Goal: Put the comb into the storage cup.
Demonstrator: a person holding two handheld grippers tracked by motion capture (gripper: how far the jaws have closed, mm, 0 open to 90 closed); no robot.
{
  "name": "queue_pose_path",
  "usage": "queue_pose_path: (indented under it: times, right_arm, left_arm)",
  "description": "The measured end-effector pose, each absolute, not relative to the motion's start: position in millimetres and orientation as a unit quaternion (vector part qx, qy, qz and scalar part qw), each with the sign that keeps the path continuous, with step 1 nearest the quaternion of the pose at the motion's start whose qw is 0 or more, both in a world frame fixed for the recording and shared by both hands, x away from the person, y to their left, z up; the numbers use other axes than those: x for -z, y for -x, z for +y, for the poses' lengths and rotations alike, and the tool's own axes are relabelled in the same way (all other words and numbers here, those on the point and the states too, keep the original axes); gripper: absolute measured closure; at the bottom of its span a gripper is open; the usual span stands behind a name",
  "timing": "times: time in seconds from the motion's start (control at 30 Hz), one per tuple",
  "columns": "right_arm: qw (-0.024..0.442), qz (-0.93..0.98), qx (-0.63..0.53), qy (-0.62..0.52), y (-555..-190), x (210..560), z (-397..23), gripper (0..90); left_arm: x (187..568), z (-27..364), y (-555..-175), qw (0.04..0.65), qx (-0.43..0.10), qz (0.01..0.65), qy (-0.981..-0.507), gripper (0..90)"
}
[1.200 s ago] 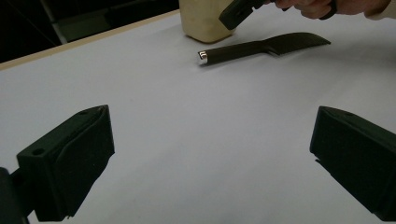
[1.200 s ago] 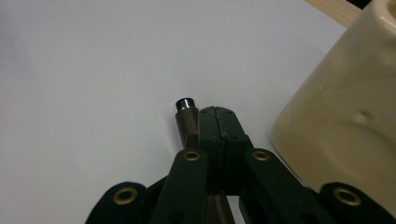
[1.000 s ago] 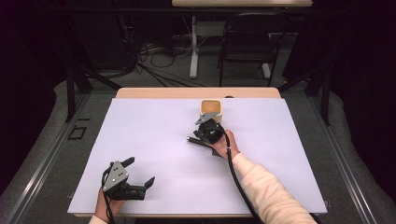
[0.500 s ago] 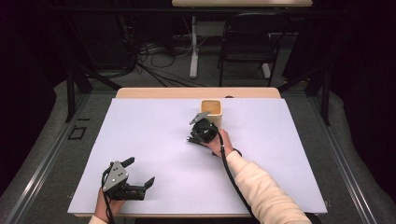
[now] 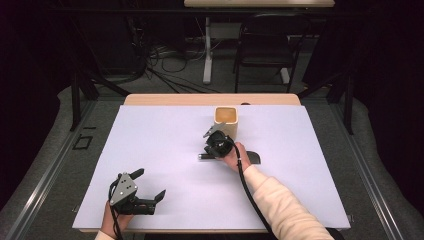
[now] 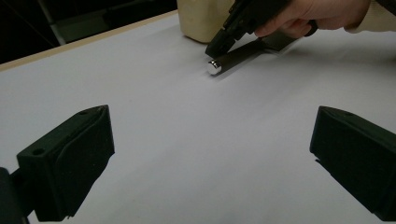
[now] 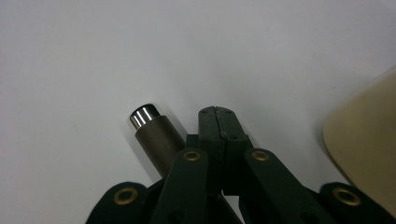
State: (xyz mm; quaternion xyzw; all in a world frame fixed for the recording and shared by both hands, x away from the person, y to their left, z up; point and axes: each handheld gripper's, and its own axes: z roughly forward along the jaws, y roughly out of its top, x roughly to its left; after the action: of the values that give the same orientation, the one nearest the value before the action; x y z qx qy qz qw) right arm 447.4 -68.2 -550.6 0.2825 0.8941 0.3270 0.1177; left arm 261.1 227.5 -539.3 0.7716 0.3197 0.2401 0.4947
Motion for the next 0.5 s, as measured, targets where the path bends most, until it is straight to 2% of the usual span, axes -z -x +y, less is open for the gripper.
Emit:
queue_pose_path:
  times: [0.5]
  right_arm:
    - [0.091,0.904,-0.32,-0.267,-426.1,549.8,-72.4,90.0]
  left_arm:
    - [539.2,228.1,-261.3,0.493,-0.243,0.32,-0.772,0.0]
